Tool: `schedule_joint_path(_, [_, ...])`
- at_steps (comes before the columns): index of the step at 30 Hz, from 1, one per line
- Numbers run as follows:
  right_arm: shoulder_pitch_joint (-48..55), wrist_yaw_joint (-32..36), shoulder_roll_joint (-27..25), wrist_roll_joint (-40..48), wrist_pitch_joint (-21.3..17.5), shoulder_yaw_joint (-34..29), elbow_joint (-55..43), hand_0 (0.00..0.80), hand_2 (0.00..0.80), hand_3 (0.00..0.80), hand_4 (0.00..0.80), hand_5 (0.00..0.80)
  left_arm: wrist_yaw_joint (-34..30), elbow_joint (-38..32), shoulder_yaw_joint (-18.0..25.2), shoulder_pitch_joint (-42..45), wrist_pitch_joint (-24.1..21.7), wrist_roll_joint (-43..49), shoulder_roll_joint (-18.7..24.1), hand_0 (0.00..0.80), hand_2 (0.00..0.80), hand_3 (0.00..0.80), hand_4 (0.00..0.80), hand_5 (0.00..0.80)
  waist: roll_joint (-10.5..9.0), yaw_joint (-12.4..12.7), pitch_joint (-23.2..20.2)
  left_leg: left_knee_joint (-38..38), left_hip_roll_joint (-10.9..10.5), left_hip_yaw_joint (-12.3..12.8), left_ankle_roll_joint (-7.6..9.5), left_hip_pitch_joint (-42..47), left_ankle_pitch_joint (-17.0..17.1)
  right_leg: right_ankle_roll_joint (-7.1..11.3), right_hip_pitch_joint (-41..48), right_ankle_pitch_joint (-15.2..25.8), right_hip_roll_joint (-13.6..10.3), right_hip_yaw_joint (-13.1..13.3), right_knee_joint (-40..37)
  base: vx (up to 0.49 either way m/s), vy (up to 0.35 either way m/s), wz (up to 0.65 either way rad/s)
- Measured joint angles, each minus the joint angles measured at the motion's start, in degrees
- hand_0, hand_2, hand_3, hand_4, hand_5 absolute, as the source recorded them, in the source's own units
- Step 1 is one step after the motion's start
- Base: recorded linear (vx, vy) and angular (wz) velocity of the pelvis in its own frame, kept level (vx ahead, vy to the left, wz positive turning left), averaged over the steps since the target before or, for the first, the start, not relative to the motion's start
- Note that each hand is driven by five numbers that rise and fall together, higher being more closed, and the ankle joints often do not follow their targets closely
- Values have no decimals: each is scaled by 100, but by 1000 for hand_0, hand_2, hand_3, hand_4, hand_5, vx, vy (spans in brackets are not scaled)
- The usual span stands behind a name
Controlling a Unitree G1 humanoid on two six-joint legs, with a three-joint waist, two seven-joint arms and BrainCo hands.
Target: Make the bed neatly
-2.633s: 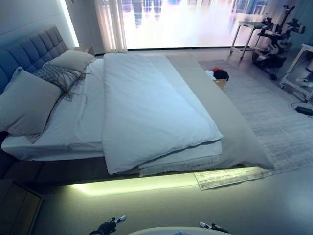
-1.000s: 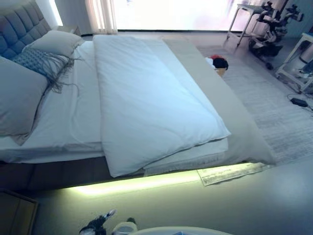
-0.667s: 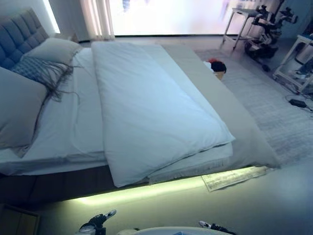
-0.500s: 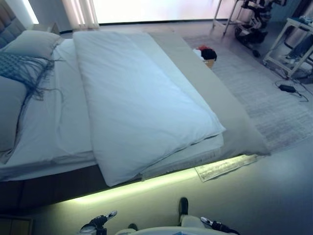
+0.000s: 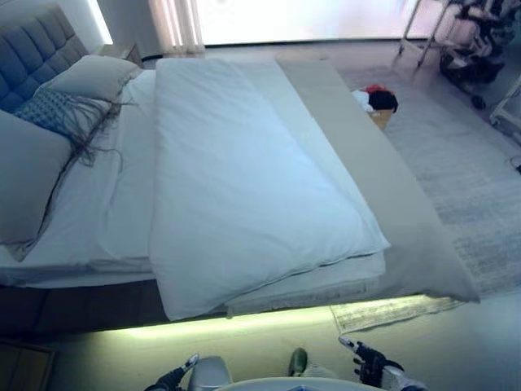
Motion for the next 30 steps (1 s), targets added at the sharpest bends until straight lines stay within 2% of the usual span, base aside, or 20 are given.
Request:
schedule_joint_path(1, [3, 25, 41, 139, 23, 46, -29, 0, 0, 0, 0, 0, -16, -4, -59, -136, -4, 12, 47, 0, 0, 0, 0, 0, -50, -52, 47, -7, -44, 29, 51, -136, -9, 102, -203, -60, -100, 62, 214, -55, 153, 11])
schedule_joint_path(3, [40, 43, 88, 398, 77, 39, 0, 0, 0, 0, 0, 0, -80, -27, -152, -501, -20, 11, 145, 0, 0, 0, 0, 0, -188, -79, 163, -129, -194, 57, 82, -341, 12, 161, -483, -251, -339, 72, 582, -82, 156, 64])
schedule_joint_path(4, [-48, 47, 94, 532, 75, 30, 2, 0, 0, 0, 0, 0, -91, -65, -214, -656, -15, 4, 190, 0, 0, 0, 0, 0, -258, -87, 267, -97, -310, 95, 128, -431, 3, 191, -683, -386, -536, 72, 792, -164, 145, 66])
schedule_joint_path(5, [-266, 53, 31, 680, 65, -3, 5, 0, 0, 0, 0, 0, -94, -133, -284, -817, -3, -24, 197, 0, 0, 0, 0, 0, -237, -168, 410, 240, -331, 143, 217, -596, 12, 235, -899, -467, -666, 69, 1084, -163, 119, 48])
schedule_joint_path(6, [-547, 53, -20, 787, 50, -11, -3, 0, 0, 0, 0, 0, -89, -171, -309, -854, 7, -45, 201, 0, 0, 0, 0, 0, -134, -175, 580, 394, -305, 187, 249, -735, -28, 300, -1040, -549, -744, 88, 1337, -135, 89, 33])
schedule_joint_path(8, [-1082, 41, -40, 1014, 47, -39, -15, 0, 0, 0, 0, 0, -75, -208, -321, -1092, 33, -182, 276, 0, 0, 0, 0, 0, -144, -185, 857, 680, -449, 219, 348, -1117, -91, 400, -1501, -667, -899, 417, 1734, -101, 54, 23])
schedule_joint_path(13, [-2298, -40, -23, 1638, 46, -222, -78, 0, 0, 0, 0, 0, -59, -258, -326, -1520, 51, -641, 517, 0, 0, 0, 0, 0, -137, -166, 1418, 1611, -427, 156, 418, -2048, -382, 400, -2386, -949, -982, 695, 2570, -101, 2, 7])
schedule_joint_path(17, [-2828, 29, -143, 2026, 70, -323, -70, 0, 0, 0, 0, 0, -43, -419, -397, -1846, 30, -878, 510, 0, 0, 0, 0, 0, -90, -166, 1626, 2141, -419, 3, 389, -2690, -512, 335, -3000, -1179, -1039, 740, 3185, -101, -25, 12])
schedule_joint_path(21, [-3082, 70, -381, 2270, 165, -362, -67, 0, 0, 0, 0, 0, -42, -550, -426, -2044, -69, -1201, 491, 0, 0, 0, 0, 0, -25, -141, 1674, 2544, -391, -121, 335, -3192, -610, 277, -3515, -1388, -1036, 838, 3695, -5, -43, 9])
schedule_joint_path(25, [-3253, 130, -730, 2423, 283, -385, -72, 0, 0, 0, 0, 0, -40, -696, -422, -2147, -149, -1440, 450, 0, 0, 0, 0, 0, 49, 1, 1717, 2853, -340, -207, 278, -3536, -669, 199, -3898, -1573, -1043, 853, 4121, -60, -36, 3])
schedule_joint_path(30, [-3738, 140, -1067, 2514, 410, -383, -75, 0, 0, 0, 0, 0, 28, -870, -420, -2135, -174, -1756, 459, 0, 0, 0, 0, 0, 98, 42, 1718, 3202, -344, -336, 254, -4117, -684, 90, -4487, -1691, -1081, 851, 4583, -60, -12, 8])
